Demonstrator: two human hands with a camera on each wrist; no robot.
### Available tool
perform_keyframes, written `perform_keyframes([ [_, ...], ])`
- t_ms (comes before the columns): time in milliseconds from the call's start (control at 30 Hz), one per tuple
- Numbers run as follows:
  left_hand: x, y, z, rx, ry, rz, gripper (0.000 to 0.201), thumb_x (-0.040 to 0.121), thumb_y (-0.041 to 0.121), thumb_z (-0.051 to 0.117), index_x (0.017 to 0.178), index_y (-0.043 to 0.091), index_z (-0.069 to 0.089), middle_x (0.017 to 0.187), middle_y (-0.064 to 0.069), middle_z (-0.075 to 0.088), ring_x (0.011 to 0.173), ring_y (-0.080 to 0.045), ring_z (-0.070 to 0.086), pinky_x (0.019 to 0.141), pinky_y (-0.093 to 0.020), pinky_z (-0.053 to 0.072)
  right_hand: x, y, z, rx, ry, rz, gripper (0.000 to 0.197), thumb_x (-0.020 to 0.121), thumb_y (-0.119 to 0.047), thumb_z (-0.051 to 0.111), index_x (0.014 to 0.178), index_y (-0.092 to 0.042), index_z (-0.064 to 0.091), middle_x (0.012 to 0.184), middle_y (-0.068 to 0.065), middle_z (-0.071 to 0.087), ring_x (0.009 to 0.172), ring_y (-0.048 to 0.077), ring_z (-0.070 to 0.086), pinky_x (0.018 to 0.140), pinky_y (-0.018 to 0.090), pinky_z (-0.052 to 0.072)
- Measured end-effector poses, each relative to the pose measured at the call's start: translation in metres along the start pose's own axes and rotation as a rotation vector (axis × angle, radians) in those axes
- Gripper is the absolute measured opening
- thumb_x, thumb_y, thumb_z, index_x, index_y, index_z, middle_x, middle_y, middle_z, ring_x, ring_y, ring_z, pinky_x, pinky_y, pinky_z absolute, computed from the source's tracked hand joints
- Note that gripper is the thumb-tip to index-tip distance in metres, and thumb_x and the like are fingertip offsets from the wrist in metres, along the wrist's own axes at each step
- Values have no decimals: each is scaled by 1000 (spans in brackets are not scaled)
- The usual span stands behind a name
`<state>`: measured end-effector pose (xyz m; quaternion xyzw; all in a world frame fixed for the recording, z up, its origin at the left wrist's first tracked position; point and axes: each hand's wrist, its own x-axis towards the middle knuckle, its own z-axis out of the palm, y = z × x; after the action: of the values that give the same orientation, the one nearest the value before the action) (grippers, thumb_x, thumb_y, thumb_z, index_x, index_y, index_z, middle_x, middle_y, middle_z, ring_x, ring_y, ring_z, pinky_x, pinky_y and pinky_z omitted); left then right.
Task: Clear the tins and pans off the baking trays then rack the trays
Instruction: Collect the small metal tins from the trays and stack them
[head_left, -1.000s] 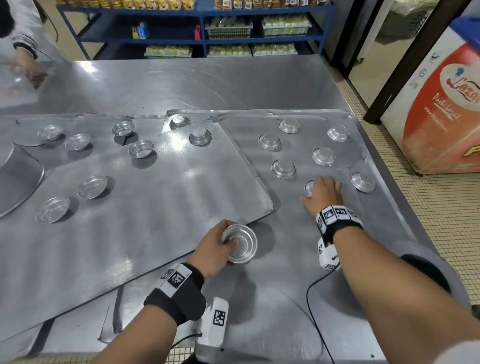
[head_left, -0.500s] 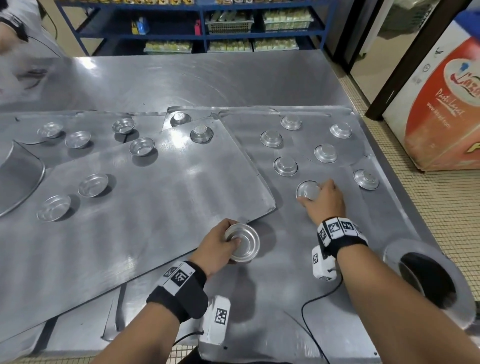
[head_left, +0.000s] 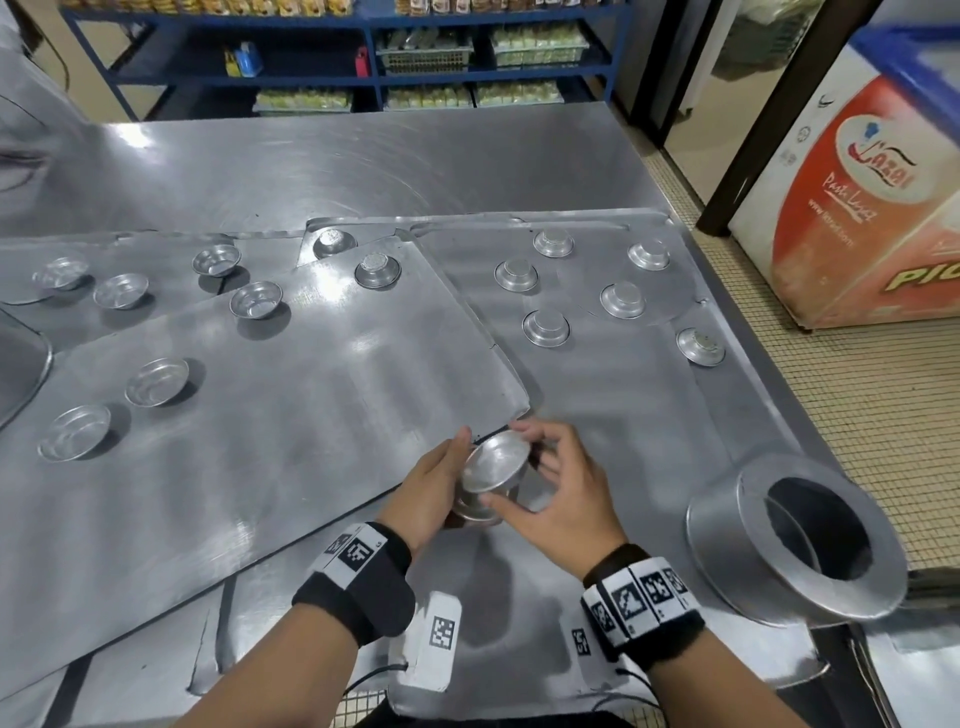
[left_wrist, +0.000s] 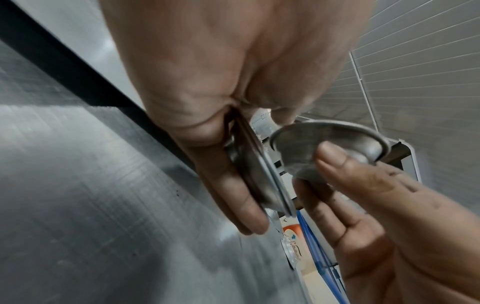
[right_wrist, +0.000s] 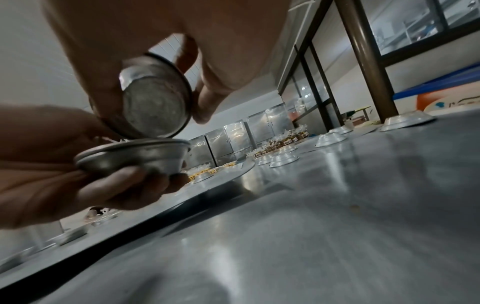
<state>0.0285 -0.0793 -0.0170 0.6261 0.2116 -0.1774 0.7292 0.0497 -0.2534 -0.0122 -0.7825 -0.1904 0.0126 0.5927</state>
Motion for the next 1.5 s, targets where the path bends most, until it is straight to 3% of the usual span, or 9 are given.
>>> perform_keyframes([
  [100,2,1,3,-15,-9,16,44,90,57,64,111,19,70,109,-22,71,90,-31,70,89,-51,55,-5,-1,4,-34,-45,22,68,64,-21,90,110,-41,44,128,-12,61,116,8,62,101,36,51],
  [333,3,3,3,-1,20,49,40,73,16,73,112,13,65,108,-25,71,104,-48,68,83,-55,57,0,0,-6,-111,-208,100,50,73,-23,84,105,-23,46,143,-20,51,125,-6,52,106,26,44],
  [433,5,5,0,12,31,80,29,87,0,69,114,6,61,98,-22,69,88,-38,70,66,-39,58,6,3,-14,-76,-307,117,51,75,-12,80,115,-19,49,143,-17,52,129,-6,49,110,23,39],
  [667,17,13,3,28,63,78,24,90,-9,65,111,0,58,99,-20,66,82,-31,70,69,-50,63,41,21,-33,-229,-399,196,51,72,-2,60,113,-33,57,122,-16,66,122,-7,54,104,20,44],
  [867,31,22,11,37,91,88,23,89,-9,67,109,3,60,96,-19,67,82,-34,69,79,-65,58,86,44,-56,-471,-265,297,35,80,-11,69,113,-22,63,116,-6,69,108,9,64,95,27,49],
  [1100,46,39,30,39,58,88,22,92,-4,66,109,9,60,98,-16,68,84,-35,69,74,-52,63,157,88,-112,-897,8,497,48,80,-22,69,126,-12,57,125,11,62,119,34,55,96,43,50],
  [1200,52,46,39,35,63,86,22,93,-4,65,111,8,59,96,-15,68,83,-36,70,57,-33,59,182,105,-142,-1000,86,606,48,79,-23,68,122,-7,56,127,17,58,122,38,51,95,45,50],
  [1333,62,50,46,54,58,111,22,92,-5,65,110,6,61,93,-15,68,79,-29,69,65,-43,62,202,137,-172,-1077,135,788,63,81,-29,66,135,-7,42,143,21,37,137,37,28,104,51,36],
  [1500,72,52,52,67,73,119,25,91,-6,66,114,4,61,92,-14,68,72,-20,68,55,-29,56,224,179,-195,-1043,188,953,83,79,-49,58,146,-5,35,147,19,33,136,38,29,108,55,35],
])
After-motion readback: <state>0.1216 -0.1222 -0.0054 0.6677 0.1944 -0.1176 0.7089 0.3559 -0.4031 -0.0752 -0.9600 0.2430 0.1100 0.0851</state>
